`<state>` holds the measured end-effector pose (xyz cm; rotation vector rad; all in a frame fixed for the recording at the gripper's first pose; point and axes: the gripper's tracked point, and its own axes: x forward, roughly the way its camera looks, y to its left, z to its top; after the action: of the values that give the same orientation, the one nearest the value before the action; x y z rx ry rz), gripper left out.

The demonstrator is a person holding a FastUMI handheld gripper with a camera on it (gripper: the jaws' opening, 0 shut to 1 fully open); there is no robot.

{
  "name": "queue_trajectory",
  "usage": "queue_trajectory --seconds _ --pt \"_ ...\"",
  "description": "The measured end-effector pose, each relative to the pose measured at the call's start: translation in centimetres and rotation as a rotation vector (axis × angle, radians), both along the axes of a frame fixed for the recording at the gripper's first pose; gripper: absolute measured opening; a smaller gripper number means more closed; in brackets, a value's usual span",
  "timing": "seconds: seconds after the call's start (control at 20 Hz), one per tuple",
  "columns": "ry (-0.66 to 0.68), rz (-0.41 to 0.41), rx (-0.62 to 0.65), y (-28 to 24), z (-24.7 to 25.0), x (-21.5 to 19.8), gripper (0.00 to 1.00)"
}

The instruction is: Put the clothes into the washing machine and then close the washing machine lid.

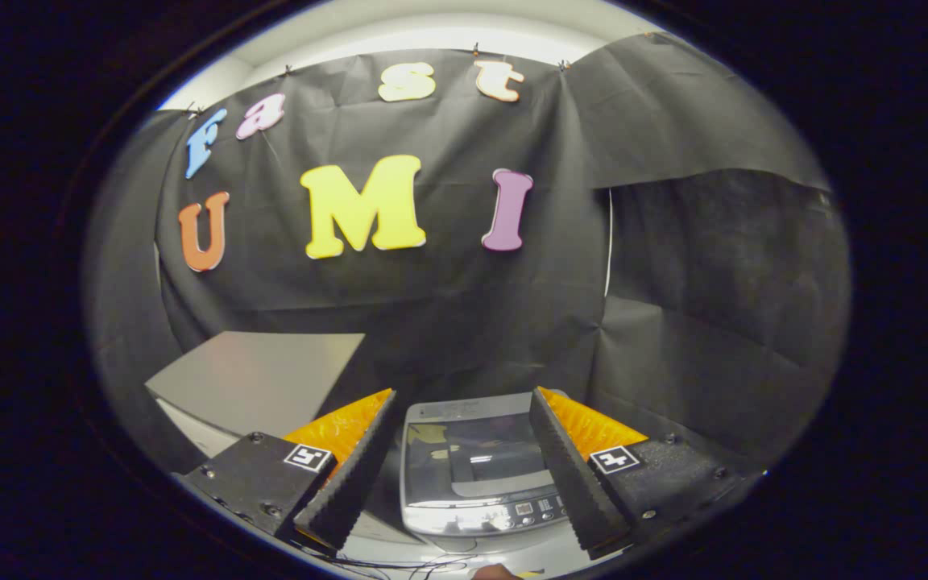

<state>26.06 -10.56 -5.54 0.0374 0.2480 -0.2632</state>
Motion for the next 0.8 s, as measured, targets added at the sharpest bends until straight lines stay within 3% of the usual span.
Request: queue_trajectory --seconds 0.45,0.8 --pt "-0.156 0.023 -0.084 3.7 7.8 -17.8 1.0" --pt "-0.212 0.025 -0.13 0.0 6.9 -28.7 1.0"
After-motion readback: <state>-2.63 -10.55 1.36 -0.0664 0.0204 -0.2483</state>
